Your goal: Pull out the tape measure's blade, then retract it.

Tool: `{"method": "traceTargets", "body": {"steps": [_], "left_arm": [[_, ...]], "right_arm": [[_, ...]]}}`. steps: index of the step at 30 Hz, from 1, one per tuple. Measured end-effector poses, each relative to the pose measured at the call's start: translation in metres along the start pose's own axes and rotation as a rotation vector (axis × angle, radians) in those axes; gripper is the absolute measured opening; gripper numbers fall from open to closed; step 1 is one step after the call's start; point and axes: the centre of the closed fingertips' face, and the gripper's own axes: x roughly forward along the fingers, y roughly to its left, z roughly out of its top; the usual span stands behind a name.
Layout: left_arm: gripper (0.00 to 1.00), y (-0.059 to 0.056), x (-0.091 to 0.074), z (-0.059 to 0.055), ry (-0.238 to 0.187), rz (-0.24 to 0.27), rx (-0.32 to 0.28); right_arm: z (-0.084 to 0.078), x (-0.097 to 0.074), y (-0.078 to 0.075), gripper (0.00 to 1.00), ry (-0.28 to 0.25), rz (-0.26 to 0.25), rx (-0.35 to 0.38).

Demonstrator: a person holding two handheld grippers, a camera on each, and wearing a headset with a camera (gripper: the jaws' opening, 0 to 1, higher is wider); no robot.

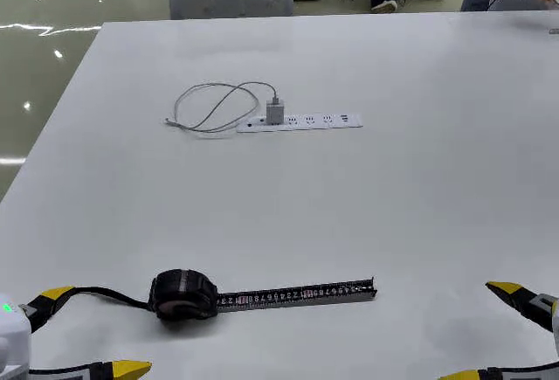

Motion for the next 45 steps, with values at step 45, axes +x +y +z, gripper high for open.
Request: {"method": "traceTargets", "body": {"steps": [45], "left_arm": [[0.99,-0.017,0.025,0.025,-0.015,0.149,-0.160]], "right_arm": [[0.034,-0.004,-0.015,0.99,0.096,0.049,-0.158]]}}
